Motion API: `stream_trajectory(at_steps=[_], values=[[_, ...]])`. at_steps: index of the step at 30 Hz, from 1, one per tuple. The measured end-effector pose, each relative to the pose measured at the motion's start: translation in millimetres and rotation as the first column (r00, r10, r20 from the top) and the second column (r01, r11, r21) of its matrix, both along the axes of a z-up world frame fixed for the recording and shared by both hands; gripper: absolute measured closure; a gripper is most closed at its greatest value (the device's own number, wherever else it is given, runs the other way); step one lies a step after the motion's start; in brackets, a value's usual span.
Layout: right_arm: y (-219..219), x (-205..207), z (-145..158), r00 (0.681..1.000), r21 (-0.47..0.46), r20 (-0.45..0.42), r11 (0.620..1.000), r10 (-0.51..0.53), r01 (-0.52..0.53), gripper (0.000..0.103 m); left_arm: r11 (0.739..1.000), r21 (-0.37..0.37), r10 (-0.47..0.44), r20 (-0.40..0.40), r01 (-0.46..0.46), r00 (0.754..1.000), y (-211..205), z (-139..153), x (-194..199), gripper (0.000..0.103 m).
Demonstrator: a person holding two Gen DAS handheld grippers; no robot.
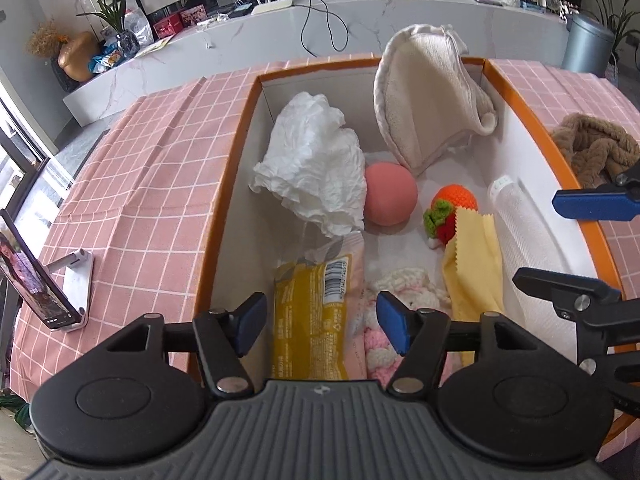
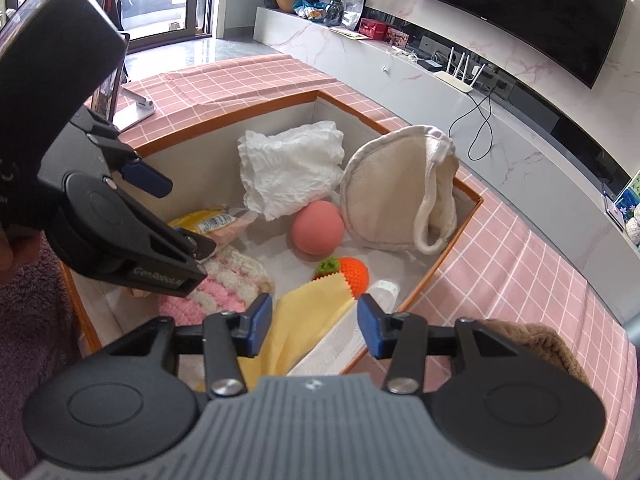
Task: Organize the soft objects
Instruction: 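Lower the bag and yellow cloth into the box and open both tools, then withdraw both open tools from the box back to the table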
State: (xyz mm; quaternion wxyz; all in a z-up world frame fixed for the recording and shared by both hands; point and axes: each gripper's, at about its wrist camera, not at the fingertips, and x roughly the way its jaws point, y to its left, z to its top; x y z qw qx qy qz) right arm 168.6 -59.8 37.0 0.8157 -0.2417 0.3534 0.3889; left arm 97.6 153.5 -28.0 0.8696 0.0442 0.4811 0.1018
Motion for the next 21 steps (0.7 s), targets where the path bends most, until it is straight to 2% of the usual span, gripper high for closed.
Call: stream_trajectory(at_steps=[5,11,16,21], values=[[-14,-1,11,0.999,0.055,0.020,0.998,-0.046,0.044,0.056,1.000,-0.014,-0.019,0.081,0.020,0.997,-8,19,-6,0.028],[-51,1,26,0.985,0.146,0.034,0.976,-0.171,0.165,0.055,0.993,-0.062,-0.086,0.189,0.100,0.978,-32,43,-12,0.027],[-97,3,31,0.950,0.216,0.012,0.928,-0.312,0.302,0.053,0.973,-0.111,-0.166,0.270,0.202,0.949,-63,55,-16,0.026],[-147,1,28,0.901,0.260,-0.019,0.868,-0.434,0.424,0.051,0.944,-0.133,-0.252,0.299,0.301,0.920,-99,56,-13,0.026]])
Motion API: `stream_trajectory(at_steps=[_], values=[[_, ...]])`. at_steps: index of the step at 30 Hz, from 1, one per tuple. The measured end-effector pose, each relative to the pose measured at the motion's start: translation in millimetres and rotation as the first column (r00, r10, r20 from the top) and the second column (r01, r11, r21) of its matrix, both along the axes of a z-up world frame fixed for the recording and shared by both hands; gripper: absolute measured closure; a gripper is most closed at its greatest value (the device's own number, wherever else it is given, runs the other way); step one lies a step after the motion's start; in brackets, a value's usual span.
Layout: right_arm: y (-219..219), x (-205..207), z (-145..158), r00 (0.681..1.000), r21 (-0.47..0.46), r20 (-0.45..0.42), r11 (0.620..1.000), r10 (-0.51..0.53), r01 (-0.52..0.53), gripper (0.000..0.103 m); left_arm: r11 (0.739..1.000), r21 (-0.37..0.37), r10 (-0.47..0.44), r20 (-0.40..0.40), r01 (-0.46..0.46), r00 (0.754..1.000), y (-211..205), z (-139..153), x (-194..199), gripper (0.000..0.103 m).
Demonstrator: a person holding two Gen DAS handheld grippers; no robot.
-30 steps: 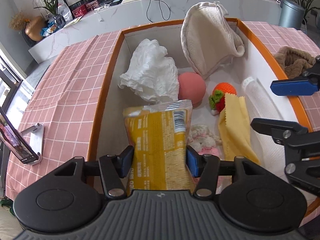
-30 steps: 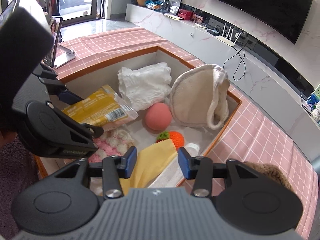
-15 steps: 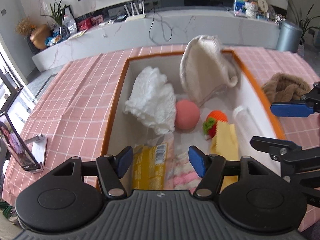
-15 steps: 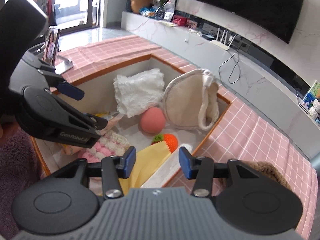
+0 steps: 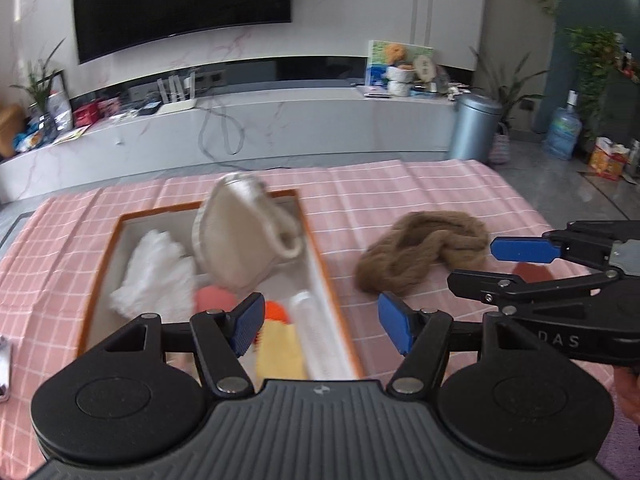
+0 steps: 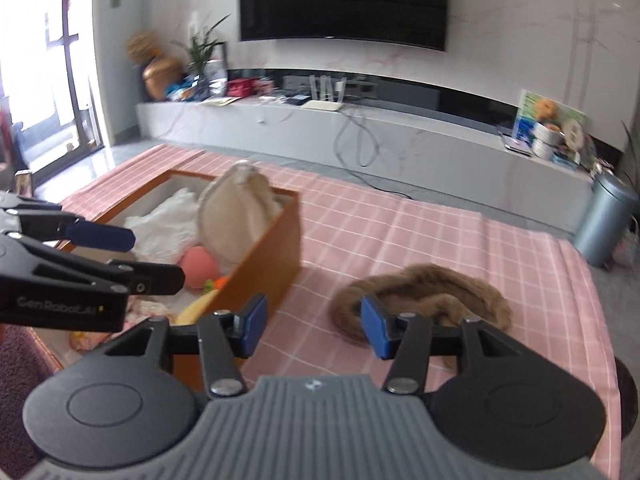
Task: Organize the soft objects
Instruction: 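Withdraw both open tools from the box back to the table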
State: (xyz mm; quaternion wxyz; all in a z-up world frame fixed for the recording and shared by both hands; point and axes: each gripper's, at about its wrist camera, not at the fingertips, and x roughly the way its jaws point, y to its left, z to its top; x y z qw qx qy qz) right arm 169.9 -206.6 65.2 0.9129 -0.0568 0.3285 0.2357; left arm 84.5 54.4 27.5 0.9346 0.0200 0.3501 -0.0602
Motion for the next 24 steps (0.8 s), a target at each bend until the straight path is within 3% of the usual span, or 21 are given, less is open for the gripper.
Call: stream_trajectory(at_steps=[8,13,18,24], values=[[-65,-4,-18,0.987,0.023,-0.021,0.986,-0.162,0.163,0.047,0.992,-0.070,-0.103,0.001,0.103,0.995,-42,-15,12,0.026],[-102,1,-39,0.966,0.042,-0.045,0.965,-0.255,0.257,0.047,0.990,-0.064,-0.124,-0.003,0.124,0.992,-58,-26,19,0.026],[-129,16,-63,0.925,-0.020,-0.086,0.929,-0.371,0.370,0.047,0.990,-0.037,-0.137,-0.020,0.136,0.990,-69,-33,27,0.026],[-141,36,-82,0.903,-0.028,-0.157,0.916,-0.399,0.400,0.047,0.988,-0.021,-0.154,-0.047,0.153,0.987,-81,-43,42,0.026]])
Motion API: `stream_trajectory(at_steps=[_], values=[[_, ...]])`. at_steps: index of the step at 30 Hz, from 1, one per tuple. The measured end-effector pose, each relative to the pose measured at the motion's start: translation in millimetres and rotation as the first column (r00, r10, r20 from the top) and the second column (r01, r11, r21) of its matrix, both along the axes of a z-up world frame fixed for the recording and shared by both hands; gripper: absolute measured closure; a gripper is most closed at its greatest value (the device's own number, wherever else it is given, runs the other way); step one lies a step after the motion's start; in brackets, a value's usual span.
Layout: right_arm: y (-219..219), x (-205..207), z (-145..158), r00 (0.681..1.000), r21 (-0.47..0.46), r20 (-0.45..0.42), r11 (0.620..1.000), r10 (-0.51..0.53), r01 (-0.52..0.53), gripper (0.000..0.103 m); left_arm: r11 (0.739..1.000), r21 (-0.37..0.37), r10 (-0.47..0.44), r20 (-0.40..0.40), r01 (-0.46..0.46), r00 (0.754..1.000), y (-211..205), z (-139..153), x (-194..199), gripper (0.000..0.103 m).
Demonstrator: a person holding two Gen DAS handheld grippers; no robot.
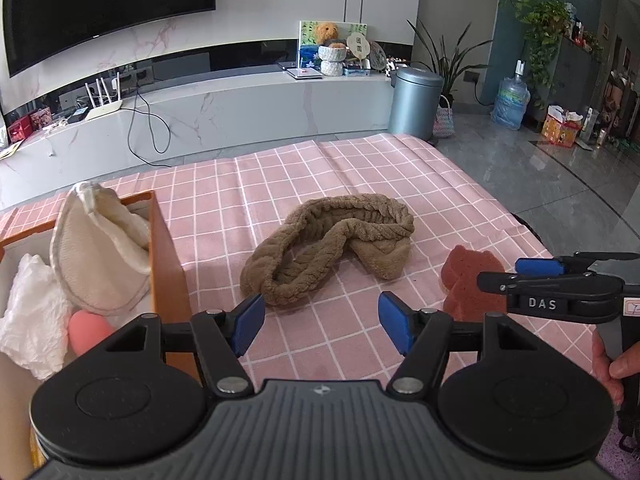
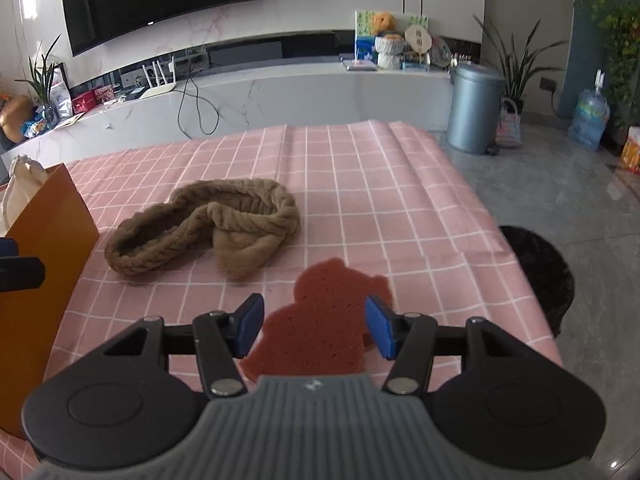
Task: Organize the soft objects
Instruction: 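Withdraw both open tools from the box back to the table, then grasp the red bear-shaped sponge with the right tool while the left grasps the brown knit headband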
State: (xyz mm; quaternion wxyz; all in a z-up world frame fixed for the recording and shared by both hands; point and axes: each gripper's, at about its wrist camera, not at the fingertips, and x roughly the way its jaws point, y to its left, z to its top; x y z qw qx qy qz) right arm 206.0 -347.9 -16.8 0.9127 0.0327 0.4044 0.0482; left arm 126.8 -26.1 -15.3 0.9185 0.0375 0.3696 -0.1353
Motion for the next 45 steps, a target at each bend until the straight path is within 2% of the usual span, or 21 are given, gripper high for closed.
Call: stream_trajectory(at_steps=[1,4,7,10,13,15,17,23,29,33,36,43,45], values=[[0,3,-4,1.000,0.014,-0.018,1.000,-0.004,0.004,0.044,1.000,0.003,-0.001,-0.003,0.001,1.000,-2,-1,2,0.026],[1,13,-15,0.997,0.010,-0.068,0.999,-0.044,0.045,0.022,1.000,0.009,-0.009,-0.015,0.009,1.000,-8,-6,7,0.026],[1,20,-26,0.985,0.028,-0.128,0.992,-0.117,0.121,0.015,1.000,0.003,-0.003,-0.031,0.003,1.000,-12,-12,14,0.026],[2,27,-35,0.975,0.044,-0.172,0.988,-0.140,0.150,0.015,1.000,0.006,0.005,-0.048,-0.005,0.999,-15,-18,21,0.026],[6,31,-40,0.974,0.044,-0.179,0.988,-0.137,0.147,0.015,1.000,0.013,0.003,-0.062,-0.002,0.998,-19,-21,29,0.026],[10,33,-42,0.975,0.025,-0.184,0.991,-0.128,0.135,0.019,1.000,0.021,-0.003,-0.068,0.005,0.998,-21,-24,33,0.026],[11,35,-46,0.972,0.010,-0.199,0.991,-0.127,0.131,0.028,1.000,0.028,-0.012,-0.075,0.014,0.997,-23,-27,37,0.025],[9,33,-40,0.976,0.012,-0.189,0.994,-0.105,0.109,0.034,0.997,0.065,-0.035,-0.065,0.040,0.997,-30,-28,53,0.019],[17,53,-15,0.987,-0.015,-0.162,1.000,-0.019,0.017,0.034,0.985,0.134,-0.106,-0.053,0.112,0.993,-39,-24,85,0.009],[21,80,-20,0.986,-0.026,-0.166,0.999,0.024,-0.029,0.034,0.979,0.131,-0.145,-0.077,0.154,0.986,-40,-33,113,0.008],[21,86,-30,0.987,0.001,-0.159,0.999,0.033,-0.033,0.034,0.966,0.133,-0.203,-0.133,0.220,0.970,-43,-44,131,0.008],[22,90,-37,0.990,-0.002,-0.125,0.998,0.059,-0.060,0.034,0.945,0.228,-0.197,-0.178,0.235,0.964,-50,-68,158,0.007],[20,90,-39,0.990,-0.003,-0.133,0.998,0.056,-0.057,0.034,0.945,0.232,-0.182,-0.211,0.230,0.960,-50,-76,168,0.007]])
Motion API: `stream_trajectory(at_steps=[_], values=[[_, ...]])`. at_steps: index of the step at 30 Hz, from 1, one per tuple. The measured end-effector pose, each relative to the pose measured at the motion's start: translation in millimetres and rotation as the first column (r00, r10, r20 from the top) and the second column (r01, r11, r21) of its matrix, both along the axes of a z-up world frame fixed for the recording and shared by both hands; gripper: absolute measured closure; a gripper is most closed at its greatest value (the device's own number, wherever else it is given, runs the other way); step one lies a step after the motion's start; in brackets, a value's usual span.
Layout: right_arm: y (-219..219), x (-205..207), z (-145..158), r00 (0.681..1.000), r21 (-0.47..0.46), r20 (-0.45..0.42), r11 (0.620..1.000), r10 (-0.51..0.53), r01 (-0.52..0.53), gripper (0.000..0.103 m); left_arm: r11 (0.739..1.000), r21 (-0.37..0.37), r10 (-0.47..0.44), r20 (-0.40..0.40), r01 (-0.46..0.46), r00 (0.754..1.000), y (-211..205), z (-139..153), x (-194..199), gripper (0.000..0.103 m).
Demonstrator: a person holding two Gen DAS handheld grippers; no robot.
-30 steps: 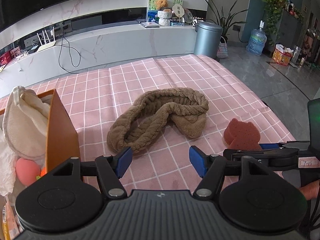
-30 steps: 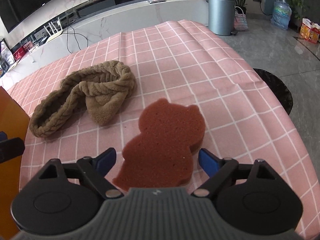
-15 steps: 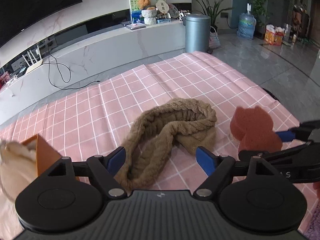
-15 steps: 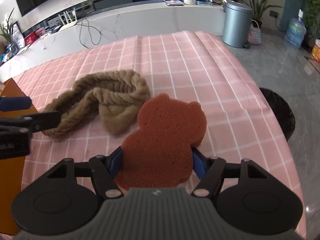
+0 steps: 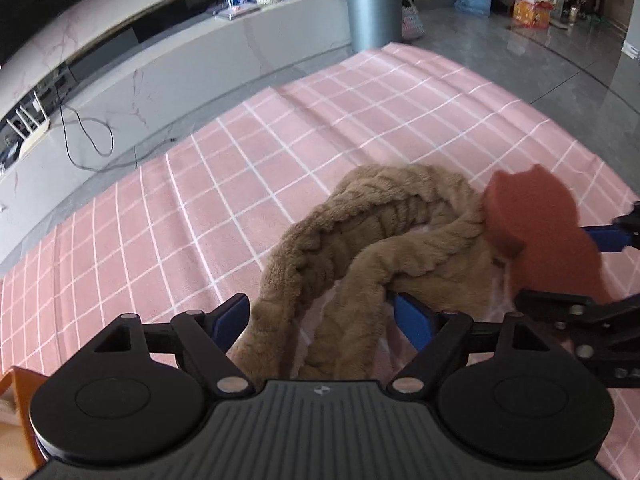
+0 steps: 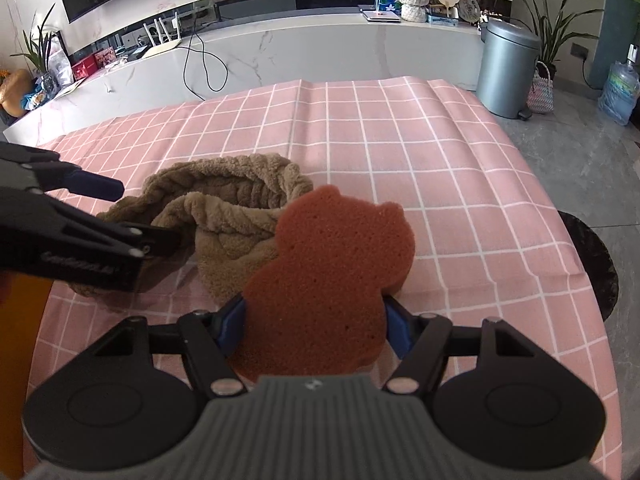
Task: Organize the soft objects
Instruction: 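Grasp the red bear-shaped sponge with the right tool while the left grasps the brown knit headband, then lift the sponge and headband and carry them over the white box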
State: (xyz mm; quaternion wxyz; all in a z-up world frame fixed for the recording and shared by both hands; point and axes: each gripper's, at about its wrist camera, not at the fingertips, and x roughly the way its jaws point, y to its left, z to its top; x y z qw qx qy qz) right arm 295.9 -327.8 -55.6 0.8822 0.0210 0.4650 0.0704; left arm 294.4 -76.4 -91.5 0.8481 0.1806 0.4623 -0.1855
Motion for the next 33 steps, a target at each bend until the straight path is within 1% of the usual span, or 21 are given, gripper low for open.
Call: stream_trajectory(at_steps=[3,5,7,8,10,11,12,13,14,16,18,22,26,33], values=[[-3,1,-2,1.000,-0.009,-0.004,1.000,-0.009,0.009,0.034,1.000,0.012,0.023,-0.023,-0.023,0.999,0,-11,9,0.007],[-3,3,-5,1.000,-0.015,-0.017,1.000,-0.015,0.015,0.034,0.999,0.007,0.041,-0.030,-0.041,0.999,-1,-15,11,0.012],[-3,4,-8,0.999,-0.004,-0.035,1.000,-0.010,0.010,0.034,0.998,-0.003,0.061,-0.036,-0.061,0.998,-1,-18,11,0.025],[-2,4,-9,0.999,0.000,-0.042,1.000,-0.008,0.008,0.034,0.998,0.001,0.067,-0.029,-0.067,0.997,-1,-18,9,0.027],[0,4,-10,0.999,-0.010,-0.039,1.000,0.000,0.000,0.034,0.998,0.002,0.066,-0.010,-0.066,0.998,-4,-18,7,0.042],[2,3,-10,0.999,-0.013,-0.039,1.000,0.003,-0.004,0.034,0.998,0.004,0.069,-0.004,-0.069,0.998,-4,-18,4,0.046],[2,3,-10,0.999,-0.014,-0.040,1.000,0.006,-0.006,0.034,0.997,0.010,0.077,0.003,-0.077,0.997,-5,-17,2,0.055],[3,3,-11,0.999,-0.017,-0.040,1.000,0.008,-0.009,0.034,0.997,0.009,0.081,0.012,-0.081,0.997,-5,-16,0,0.061],[4,2,-11,0.999,-0.021,-0.039,1.000,0.010,-0.011,0.034,0.996,0.001,0.085,0.017,-0.085,0.996,-5,-15,-3,0.063],[6,2,-11,0.999,-0.025,-0.043,1.000,0.010,-0.011,0.034,0.994,-0.019,0.104,0.023,-0.104,0.994,-3,-12,-8,0.072],[7,1,-11,0.999,-0.029,-0.047,1.000,0.009,-0.011,0.034,0.991,-0.045,0.125,0.020,-0.124,0.992,-2,-7,-14,0.078],[9,0,-10,0.999,-0.042,-0.046,0.999,0.017,-0.019,0.034,0.982,-0.093,0.168,0.024,-0.165,0.986,0,0,-30,0.082],[9,-1,-6,0.999,-0.044,-0.042,0.999,0.022,-0.024,0.034,0.968,-0.152,0.210,0.043,-0.201,0.977,5,9,-46,0.082],[11,-11,4,0.999,-0.058,-0.004,0.997,0.052,-0.053,0.035,0.945,-0.223,0.265,0.090,-0.240,0.960,9,32,-75,0.083]])
